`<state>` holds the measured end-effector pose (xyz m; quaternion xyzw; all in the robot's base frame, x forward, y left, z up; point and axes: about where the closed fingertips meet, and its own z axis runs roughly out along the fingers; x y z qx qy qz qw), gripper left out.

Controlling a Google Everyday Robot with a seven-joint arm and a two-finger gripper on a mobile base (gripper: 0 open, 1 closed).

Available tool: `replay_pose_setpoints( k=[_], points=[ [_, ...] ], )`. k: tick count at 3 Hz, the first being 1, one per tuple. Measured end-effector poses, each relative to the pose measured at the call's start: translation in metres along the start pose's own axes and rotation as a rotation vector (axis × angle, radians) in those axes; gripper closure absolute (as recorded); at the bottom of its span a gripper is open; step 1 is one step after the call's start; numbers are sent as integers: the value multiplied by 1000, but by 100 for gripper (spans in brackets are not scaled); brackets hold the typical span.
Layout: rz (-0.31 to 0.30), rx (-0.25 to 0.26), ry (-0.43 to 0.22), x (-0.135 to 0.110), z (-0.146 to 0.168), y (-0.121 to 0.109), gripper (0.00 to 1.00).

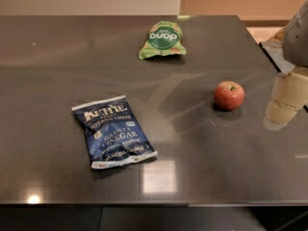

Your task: Move apple near blue chip bag

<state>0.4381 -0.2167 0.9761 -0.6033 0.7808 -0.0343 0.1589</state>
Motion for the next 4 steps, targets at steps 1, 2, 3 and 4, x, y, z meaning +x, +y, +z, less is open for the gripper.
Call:
replay_pose_setpoints(
  k=[1,2,3,4],
  points=[
    [0,0,0,0,0,0,0],
    [6,-21,-21,-1,13,-14,0],
    [-5,-31,-50,-3,35,-29,0],
    [-16,-44,-89,-7,59,-40,0]
  ],
)
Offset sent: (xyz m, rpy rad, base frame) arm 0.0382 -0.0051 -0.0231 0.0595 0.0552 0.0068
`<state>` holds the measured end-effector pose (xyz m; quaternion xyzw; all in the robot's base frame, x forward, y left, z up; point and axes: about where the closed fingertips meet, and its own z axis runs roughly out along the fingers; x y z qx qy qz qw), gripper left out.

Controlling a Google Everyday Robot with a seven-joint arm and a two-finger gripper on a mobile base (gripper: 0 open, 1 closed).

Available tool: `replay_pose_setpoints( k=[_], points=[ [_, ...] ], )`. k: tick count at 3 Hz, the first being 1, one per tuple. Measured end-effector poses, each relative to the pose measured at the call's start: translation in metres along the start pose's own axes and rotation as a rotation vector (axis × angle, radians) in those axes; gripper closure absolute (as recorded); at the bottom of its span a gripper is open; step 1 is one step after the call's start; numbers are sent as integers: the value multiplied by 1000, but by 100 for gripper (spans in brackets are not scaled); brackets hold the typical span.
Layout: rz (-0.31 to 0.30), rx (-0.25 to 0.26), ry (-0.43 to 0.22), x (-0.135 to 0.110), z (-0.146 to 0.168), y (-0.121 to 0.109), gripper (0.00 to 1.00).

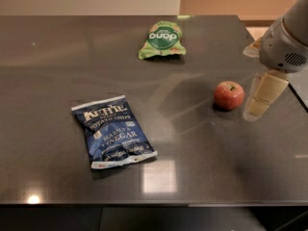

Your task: Move apple near blue chip bag

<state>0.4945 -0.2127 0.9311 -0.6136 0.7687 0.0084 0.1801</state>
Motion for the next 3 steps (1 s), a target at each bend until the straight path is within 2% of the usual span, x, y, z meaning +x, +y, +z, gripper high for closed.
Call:
replay_pose_setpoints(
  k=[1,3],
  points=[
    [-6,-8,-40,-3,28,-18,0],
    [-4,-39,-62,2,64,-39,0]
  ],
)
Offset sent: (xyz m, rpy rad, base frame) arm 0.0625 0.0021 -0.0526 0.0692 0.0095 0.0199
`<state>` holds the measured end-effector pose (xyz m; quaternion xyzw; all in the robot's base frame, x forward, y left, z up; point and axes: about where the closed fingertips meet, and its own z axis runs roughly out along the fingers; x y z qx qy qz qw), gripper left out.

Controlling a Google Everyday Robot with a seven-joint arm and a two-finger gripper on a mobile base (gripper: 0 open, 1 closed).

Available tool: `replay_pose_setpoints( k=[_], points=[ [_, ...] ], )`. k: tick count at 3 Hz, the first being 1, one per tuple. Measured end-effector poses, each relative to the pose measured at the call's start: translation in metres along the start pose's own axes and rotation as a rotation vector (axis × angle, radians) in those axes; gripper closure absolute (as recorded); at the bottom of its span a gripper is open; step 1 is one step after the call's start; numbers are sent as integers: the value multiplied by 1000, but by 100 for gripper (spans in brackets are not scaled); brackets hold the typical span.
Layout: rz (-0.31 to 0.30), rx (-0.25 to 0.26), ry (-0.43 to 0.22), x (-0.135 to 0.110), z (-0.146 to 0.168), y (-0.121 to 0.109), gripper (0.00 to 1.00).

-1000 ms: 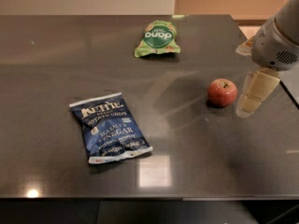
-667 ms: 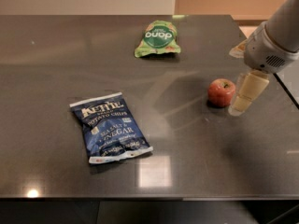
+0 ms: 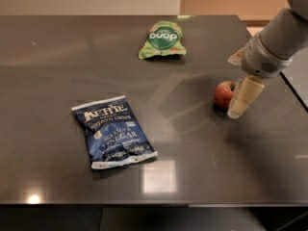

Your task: Move apple near blue chip bag

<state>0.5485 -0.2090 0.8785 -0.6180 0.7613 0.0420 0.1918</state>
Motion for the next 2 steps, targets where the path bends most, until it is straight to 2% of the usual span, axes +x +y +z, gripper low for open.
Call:
replay_pose_setpoints(
  k=[1,2],
  points=[
    [5,-15,0,8,14,-6,0],
    [14,-32,2,19,25,-9,23]
  ],
)
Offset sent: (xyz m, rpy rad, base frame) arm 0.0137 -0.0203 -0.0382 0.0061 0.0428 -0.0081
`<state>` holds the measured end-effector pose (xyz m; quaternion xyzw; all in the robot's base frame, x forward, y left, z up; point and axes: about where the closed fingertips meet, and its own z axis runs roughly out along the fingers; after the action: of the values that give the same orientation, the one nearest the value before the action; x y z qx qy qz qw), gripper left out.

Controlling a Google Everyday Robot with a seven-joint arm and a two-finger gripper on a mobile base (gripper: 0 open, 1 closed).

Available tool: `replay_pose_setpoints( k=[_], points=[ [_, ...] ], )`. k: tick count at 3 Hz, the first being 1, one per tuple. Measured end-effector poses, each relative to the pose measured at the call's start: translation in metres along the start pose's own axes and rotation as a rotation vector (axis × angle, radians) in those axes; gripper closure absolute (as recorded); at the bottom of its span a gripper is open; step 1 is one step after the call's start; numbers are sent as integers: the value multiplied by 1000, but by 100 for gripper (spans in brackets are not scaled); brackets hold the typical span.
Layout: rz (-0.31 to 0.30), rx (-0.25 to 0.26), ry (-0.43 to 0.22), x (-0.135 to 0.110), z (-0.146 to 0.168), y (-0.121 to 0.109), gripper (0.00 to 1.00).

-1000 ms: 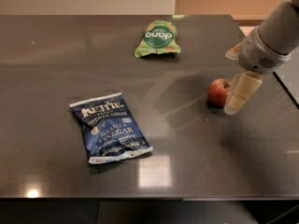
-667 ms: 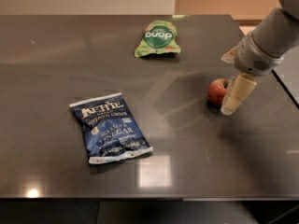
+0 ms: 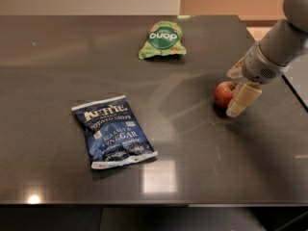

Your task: Move apple near blue chip bag

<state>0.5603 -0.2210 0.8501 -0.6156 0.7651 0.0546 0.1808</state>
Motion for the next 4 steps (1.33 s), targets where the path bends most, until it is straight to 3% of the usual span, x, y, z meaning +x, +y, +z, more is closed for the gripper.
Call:
replay_pose_setpoints(
  k=[2,3,4],
  points=[
    [-10,-24,-15,-4,-7,1,67],
    [-81,-71,-49,-37,-16,22,91],
    [-199,-128,-89,-82,-18,57,100]
  ],
)
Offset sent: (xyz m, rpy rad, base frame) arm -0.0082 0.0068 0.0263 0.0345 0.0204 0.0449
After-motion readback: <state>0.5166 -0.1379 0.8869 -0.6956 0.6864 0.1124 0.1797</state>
